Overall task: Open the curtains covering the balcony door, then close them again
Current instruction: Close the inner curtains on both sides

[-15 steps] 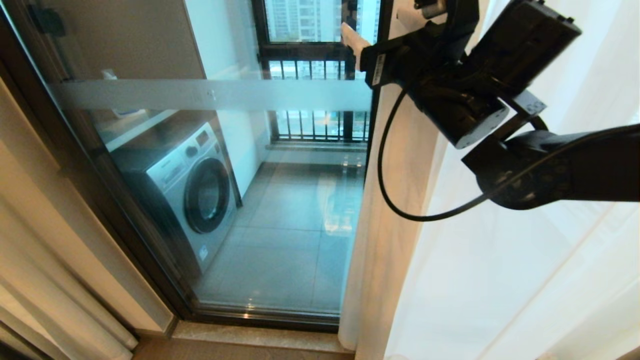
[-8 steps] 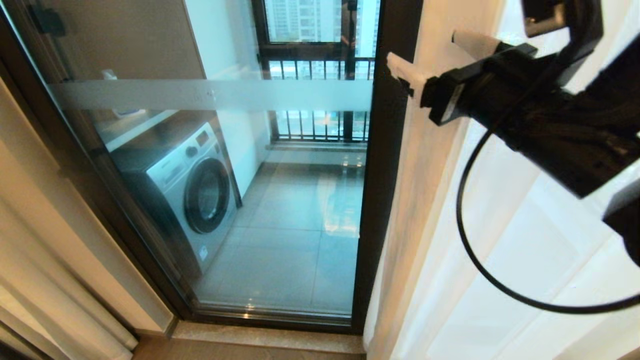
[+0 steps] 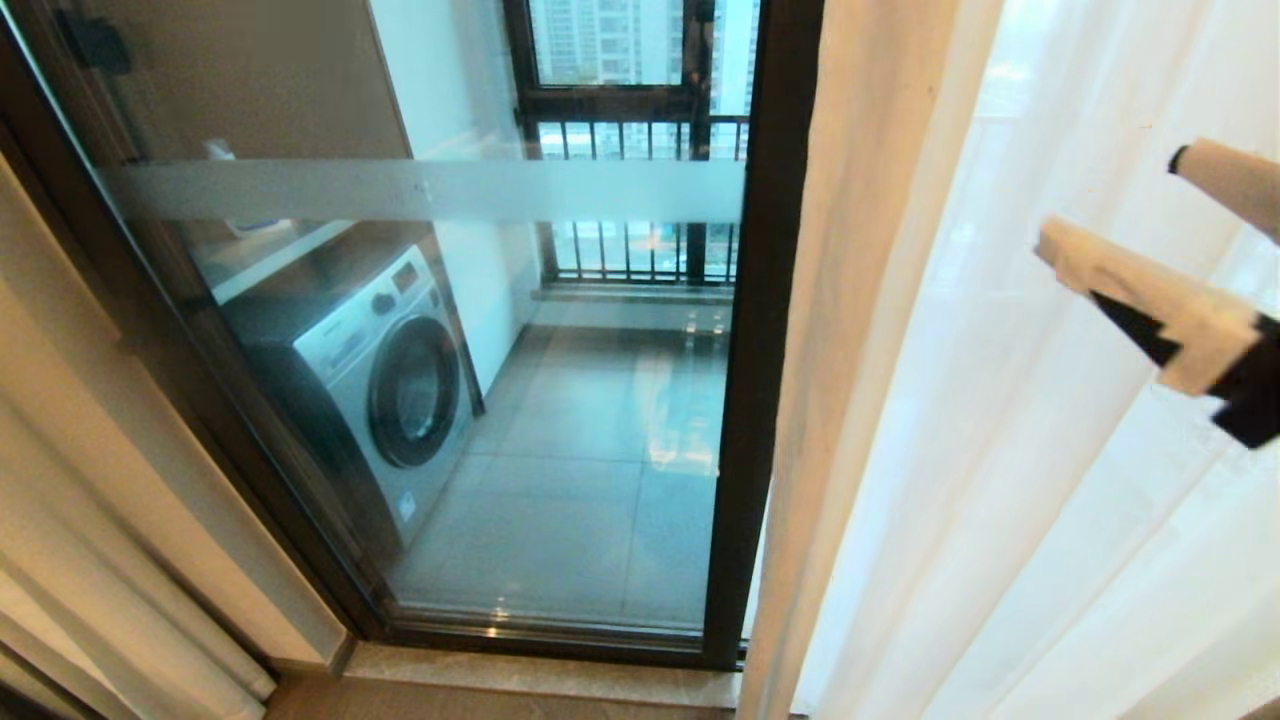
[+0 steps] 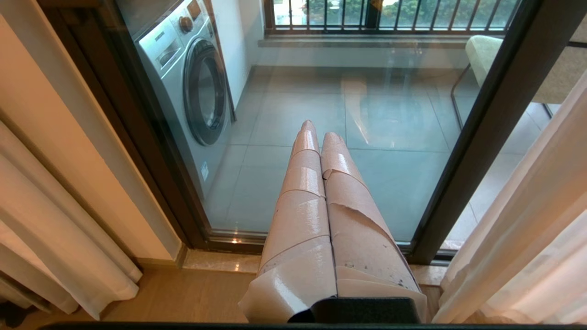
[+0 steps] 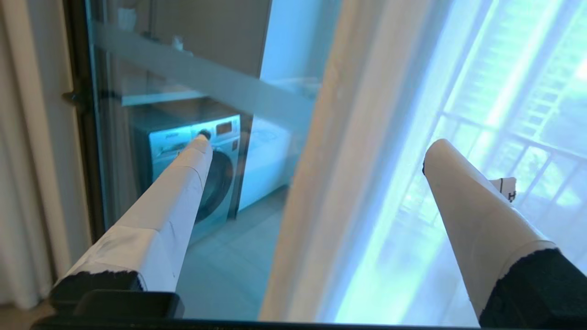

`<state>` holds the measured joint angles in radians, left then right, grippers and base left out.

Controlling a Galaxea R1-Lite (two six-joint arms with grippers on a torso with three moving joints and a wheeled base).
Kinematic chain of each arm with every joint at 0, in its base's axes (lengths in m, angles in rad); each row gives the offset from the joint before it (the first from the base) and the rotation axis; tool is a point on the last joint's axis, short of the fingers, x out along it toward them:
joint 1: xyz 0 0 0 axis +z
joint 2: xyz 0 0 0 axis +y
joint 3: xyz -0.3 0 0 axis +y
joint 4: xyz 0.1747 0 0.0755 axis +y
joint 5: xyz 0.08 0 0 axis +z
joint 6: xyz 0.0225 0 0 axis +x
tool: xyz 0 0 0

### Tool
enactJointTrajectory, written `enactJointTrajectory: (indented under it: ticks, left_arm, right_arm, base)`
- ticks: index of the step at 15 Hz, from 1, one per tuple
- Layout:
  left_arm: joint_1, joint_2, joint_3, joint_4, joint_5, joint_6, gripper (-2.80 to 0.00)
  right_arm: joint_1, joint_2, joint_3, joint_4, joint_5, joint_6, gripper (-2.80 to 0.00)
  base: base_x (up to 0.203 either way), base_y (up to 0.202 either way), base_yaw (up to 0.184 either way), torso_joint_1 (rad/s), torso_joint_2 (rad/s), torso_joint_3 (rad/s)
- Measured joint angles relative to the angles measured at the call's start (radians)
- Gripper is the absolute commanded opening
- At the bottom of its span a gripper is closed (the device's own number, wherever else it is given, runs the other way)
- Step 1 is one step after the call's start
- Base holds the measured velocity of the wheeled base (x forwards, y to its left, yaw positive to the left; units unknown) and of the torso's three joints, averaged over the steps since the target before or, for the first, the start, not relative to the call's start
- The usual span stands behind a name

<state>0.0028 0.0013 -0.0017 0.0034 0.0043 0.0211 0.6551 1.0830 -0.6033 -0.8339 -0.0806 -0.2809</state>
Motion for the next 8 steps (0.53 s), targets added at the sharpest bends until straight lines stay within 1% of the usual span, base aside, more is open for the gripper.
enactJointTrajectory:
  ticks: [1, 2, 4, 8]
  left_arm:
    - [0.0, 0.0, 0.0, 0.0, 0.0, 0.0, -2.8]
    - [0.0, 0.0, 0.0, 0.0, 0.0, 0.0, -2.8]
    - [0.0, 0.0, 0.0, 0.0, 0.0, 0.0, -2.8]
    - [0.0, 0.0, 0.0, 0.0, 0.0, 0.0, -2.8]
  right_arm:
    - [0.0, -0.073, 0.035, 0.052, 0.001, 0.0, 0.0]
    - [0.001, -0.143, 0.069, 0.107, 0.001, 0.0, -2.8]
    - [0.004, -0.261, 0.147, 0.182, 0.001, 0.0, -2.8]
    - [0.005, -0.425, 0.293, 0.199, -0.002, -0.007, -2.8]
  base:
    - [0.0, 0.0, 0.0, 0.0, 0.0, 0.0]
    - [0.0, 0.0, 0.0, 0.0, 0.0, 0.0]
    - [0.0, 0.0, 0.0, 0.0, 0.0, 0.0]
    - [0.0, 0.0, 0.0, 0.0, 0.0, 0.0]
